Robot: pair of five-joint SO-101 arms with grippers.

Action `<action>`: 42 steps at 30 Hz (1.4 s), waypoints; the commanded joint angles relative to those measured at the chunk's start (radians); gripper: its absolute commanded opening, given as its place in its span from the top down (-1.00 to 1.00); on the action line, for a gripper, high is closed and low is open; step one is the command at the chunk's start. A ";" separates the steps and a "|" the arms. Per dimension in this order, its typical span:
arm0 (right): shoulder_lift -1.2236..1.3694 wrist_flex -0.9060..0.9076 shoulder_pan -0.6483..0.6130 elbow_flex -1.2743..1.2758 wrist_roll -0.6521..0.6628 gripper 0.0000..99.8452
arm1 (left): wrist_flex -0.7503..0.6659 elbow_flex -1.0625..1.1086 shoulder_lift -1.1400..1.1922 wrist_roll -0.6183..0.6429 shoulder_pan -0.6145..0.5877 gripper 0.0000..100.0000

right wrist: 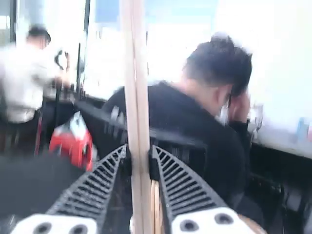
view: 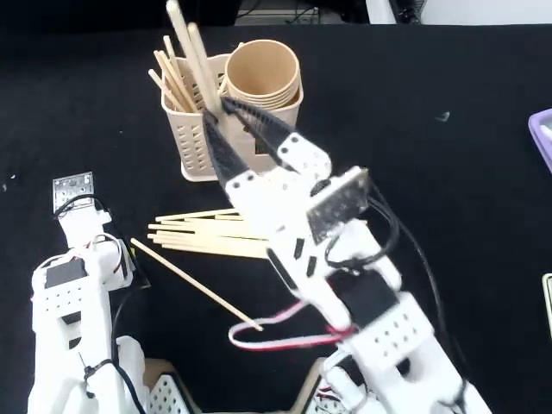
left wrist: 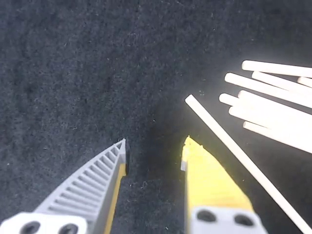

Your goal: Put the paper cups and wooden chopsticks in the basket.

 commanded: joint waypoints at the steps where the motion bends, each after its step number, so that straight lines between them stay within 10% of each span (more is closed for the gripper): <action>1: 0.159 -0.157 0.023 -0.090 -0.011 0.98 | -0.020 -0.010 -0.021 -0.011 -0.002 0.62; 21: 1.007 -0.169 0.100 -0.714 -0.006 0.97 | -0.018 -0.010 -0.020 -0.012 -0.002 0.62; 27: 1.007 0.126 0.072 -0.831 -0.011 0.68 | -0.018 -0.010 -0.020 -0.012 -0.001 0.62; 42: 0.809 0.681 0.057 -1.043 -0.005 0.72 | -0.018 -0.010 -0.020 -0.012 -0.001 0.62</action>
